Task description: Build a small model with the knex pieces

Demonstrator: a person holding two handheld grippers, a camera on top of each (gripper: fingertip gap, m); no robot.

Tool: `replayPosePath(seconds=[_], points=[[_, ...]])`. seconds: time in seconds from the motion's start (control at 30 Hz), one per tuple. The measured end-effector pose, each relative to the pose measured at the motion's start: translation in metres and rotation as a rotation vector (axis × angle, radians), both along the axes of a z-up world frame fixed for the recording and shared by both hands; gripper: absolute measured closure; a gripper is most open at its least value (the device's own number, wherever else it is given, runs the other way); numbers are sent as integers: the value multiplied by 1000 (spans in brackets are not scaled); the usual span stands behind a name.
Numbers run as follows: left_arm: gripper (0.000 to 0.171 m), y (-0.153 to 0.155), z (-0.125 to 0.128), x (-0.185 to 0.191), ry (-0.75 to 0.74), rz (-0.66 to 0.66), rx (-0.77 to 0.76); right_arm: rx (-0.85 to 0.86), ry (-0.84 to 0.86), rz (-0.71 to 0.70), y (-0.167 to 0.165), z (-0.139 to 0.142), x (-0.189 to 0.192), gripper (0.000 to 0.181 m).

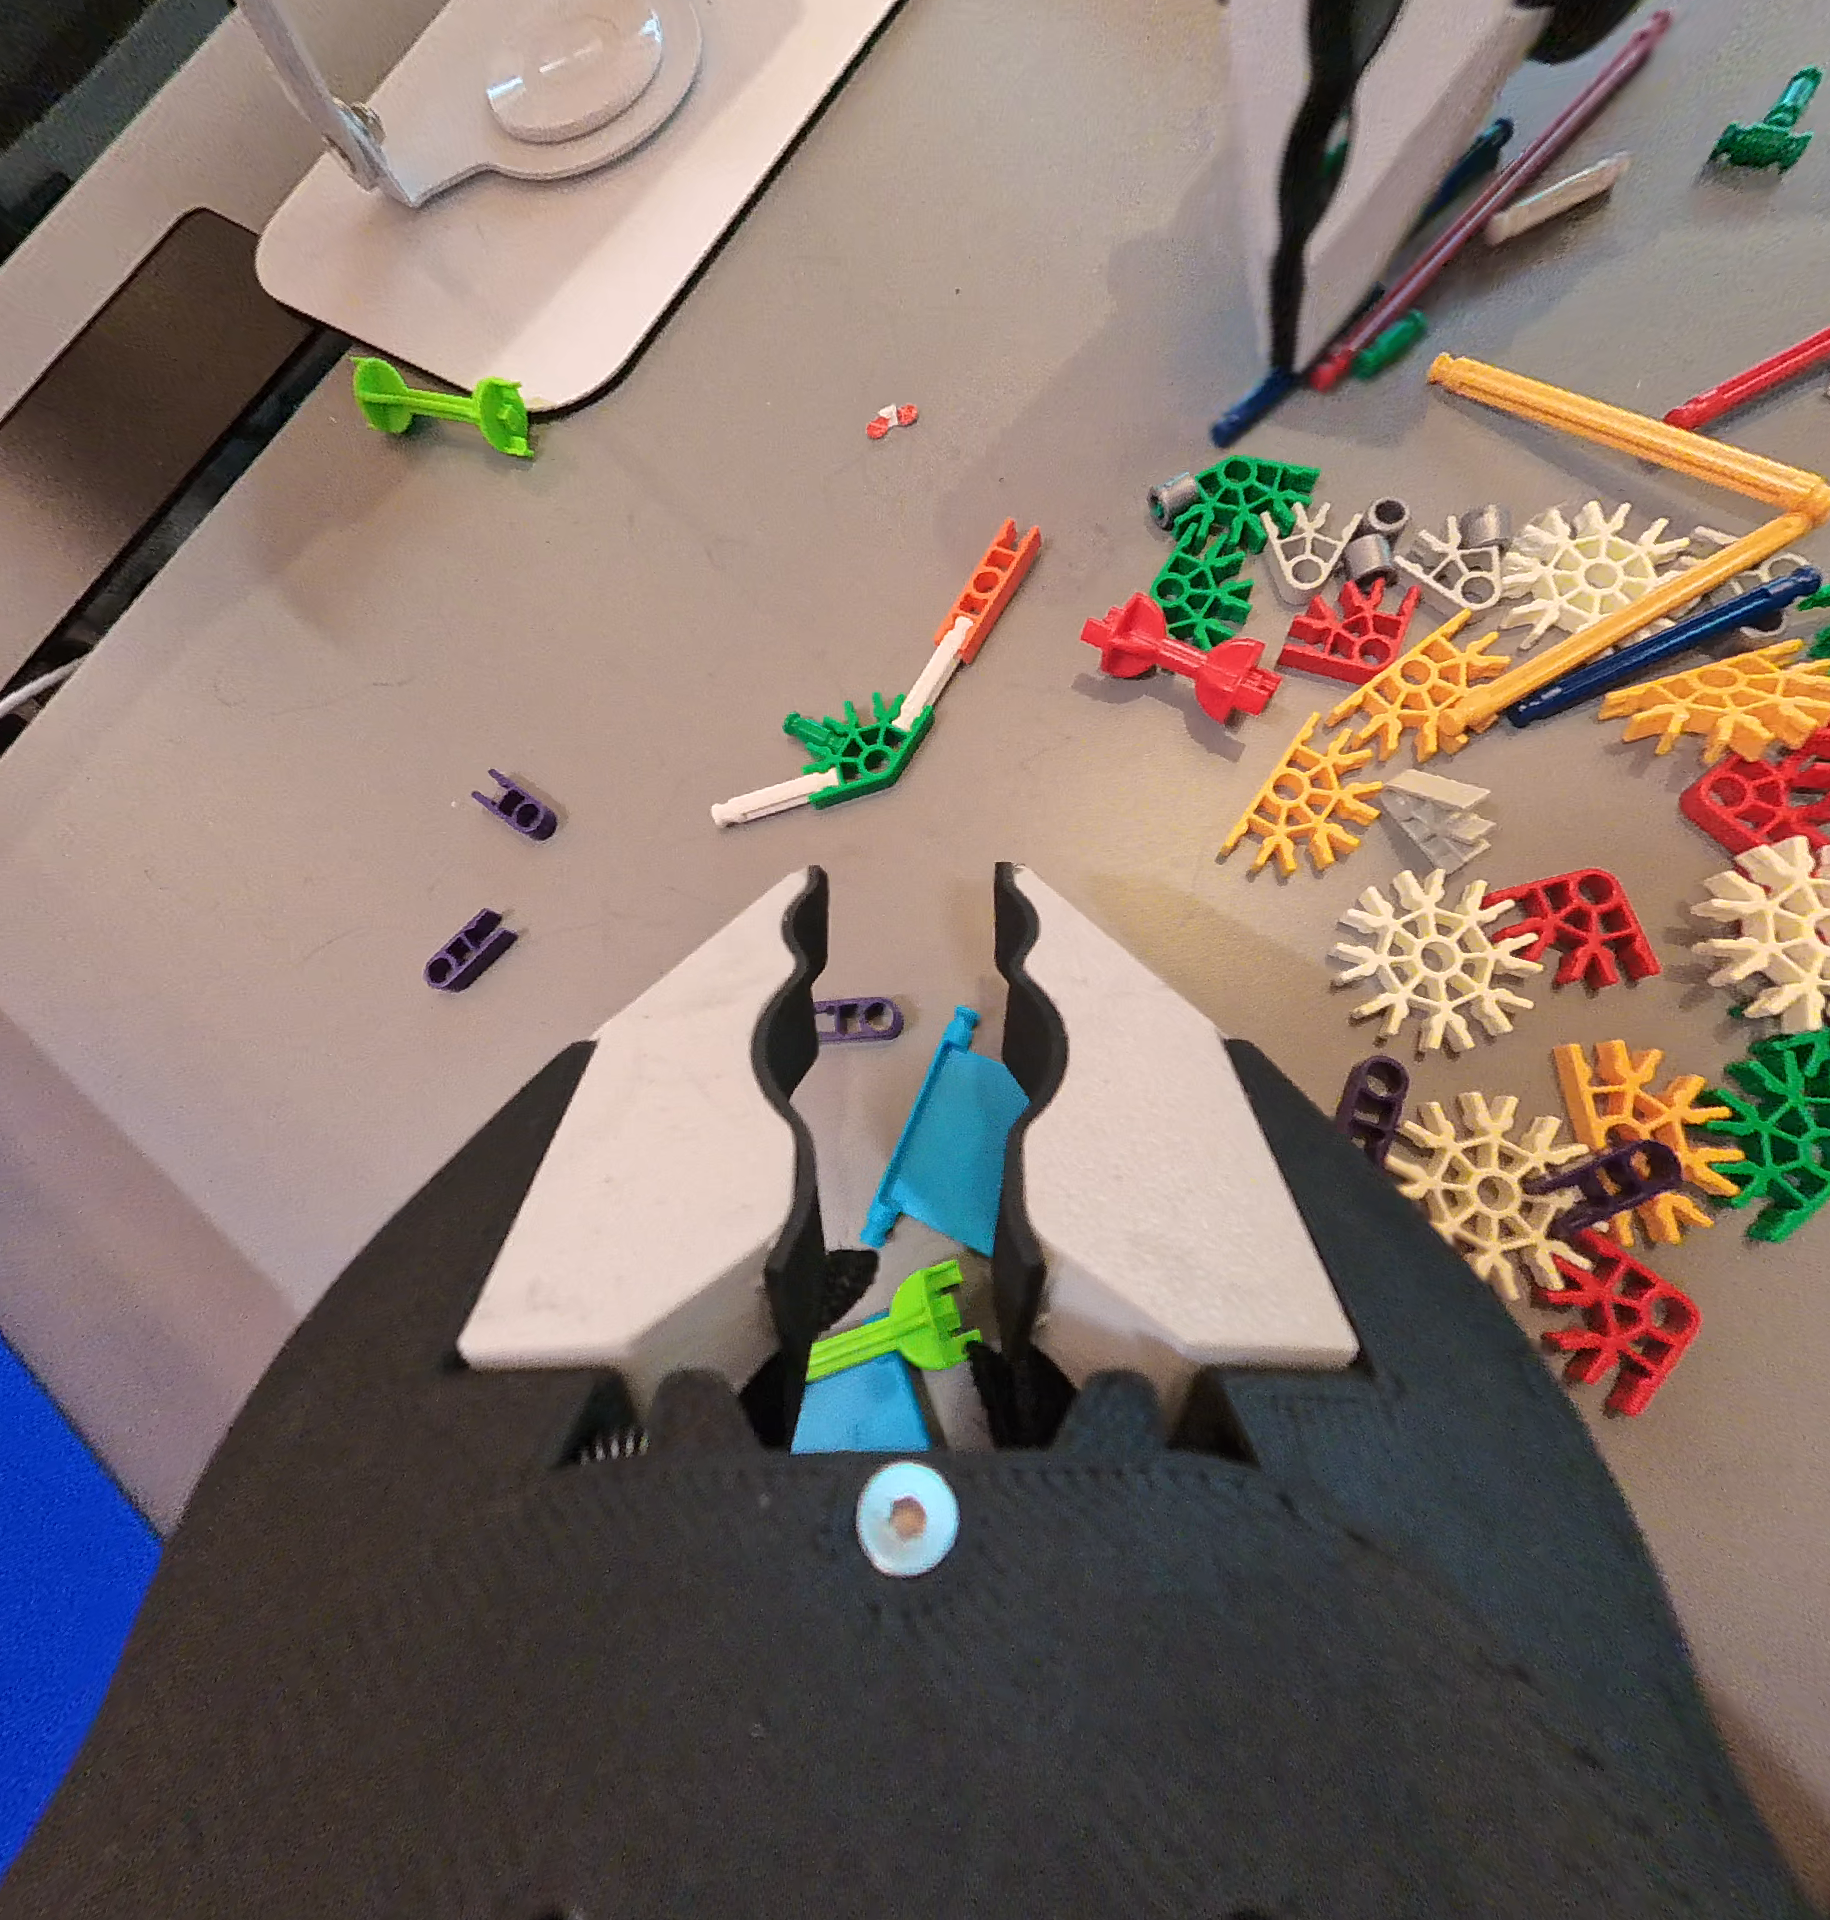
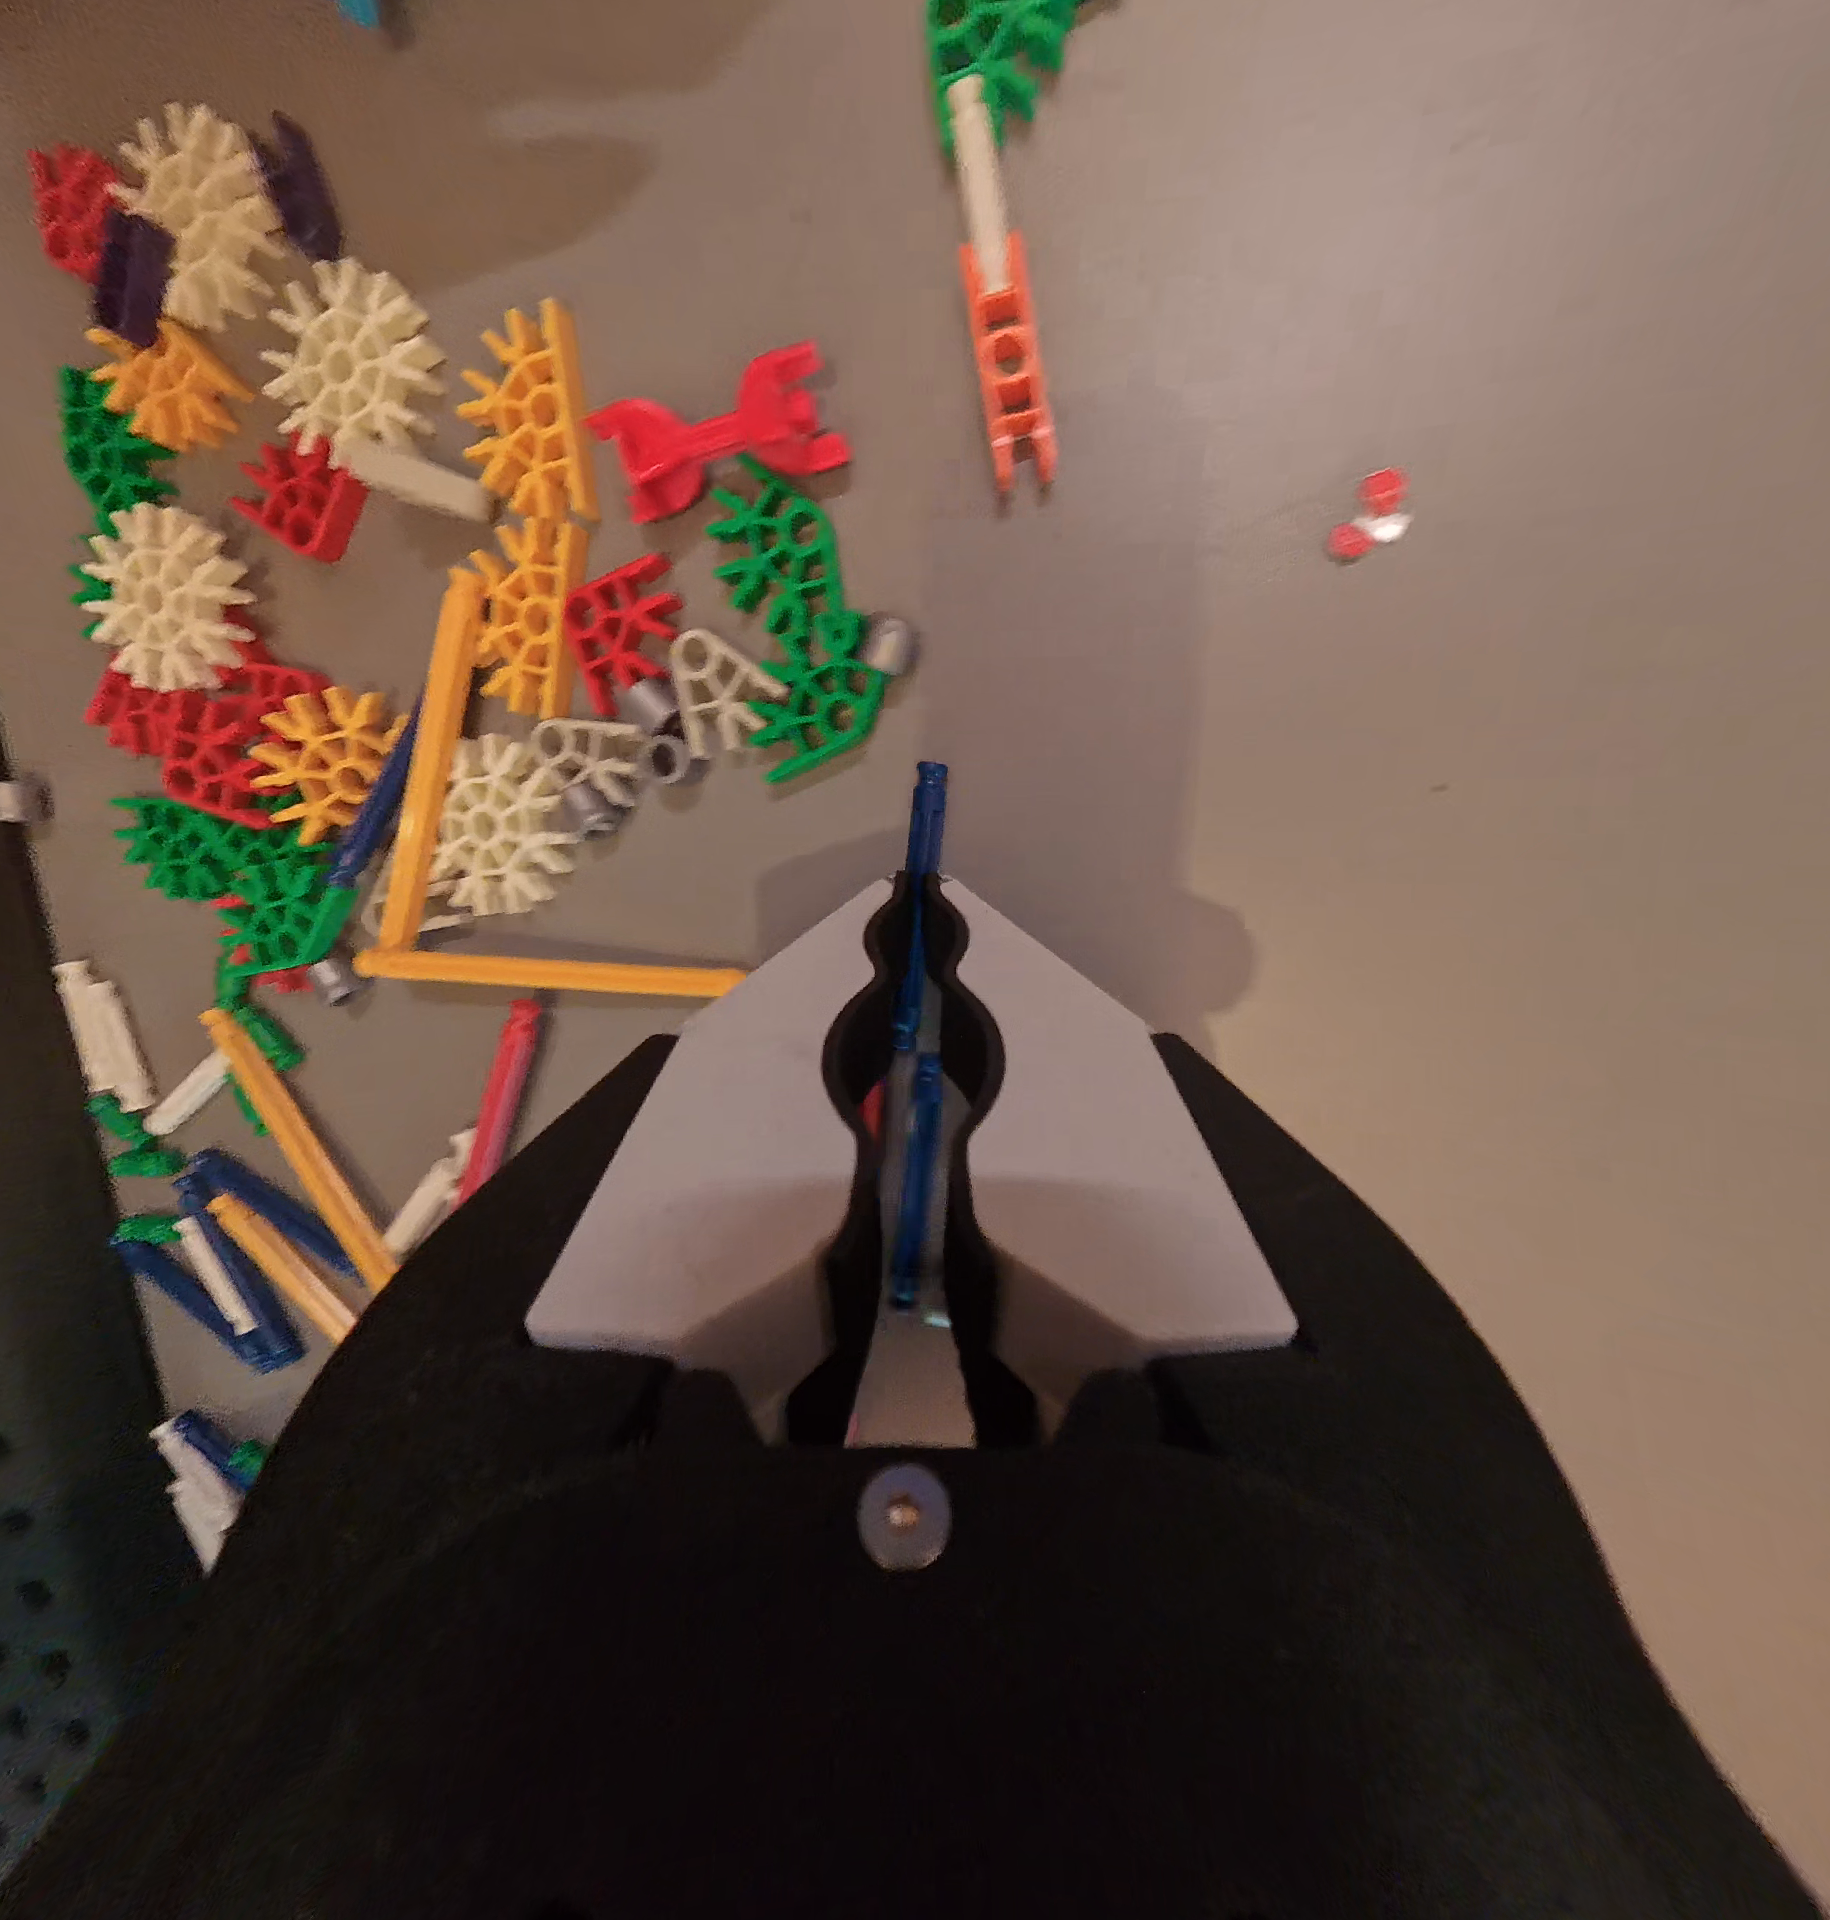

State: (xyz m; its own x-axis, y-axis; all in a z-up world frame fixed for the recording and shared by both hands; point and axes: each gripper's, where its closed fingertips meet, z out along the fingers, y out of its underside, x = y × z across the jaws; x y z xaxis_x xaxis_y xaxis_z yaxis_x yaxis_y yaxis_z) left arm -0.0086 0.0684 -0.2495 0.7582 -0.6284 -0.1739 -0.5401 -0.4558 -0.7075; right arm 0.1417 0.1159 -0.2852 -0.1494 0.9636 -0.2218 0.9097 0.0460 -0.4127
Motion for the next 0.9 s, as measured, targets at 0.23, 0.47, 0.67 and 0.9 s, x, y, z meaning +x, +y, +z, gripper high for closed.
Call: replayPosePath(seconds=[0.23,0.47,0.67,0.9], points=[[142,0,-2,12,3,-20,-8,18,118,-118,-14,28,15,164],[142,3,2,10,11,-10,-1,109,98,-283,-9,40,73,173],[142,5,2,14,27,-16,-8,73,107,-231,-38,29,85,172],[142,8,5,24,34,-38,-4,50,62,-141,-71,8,93,171]])
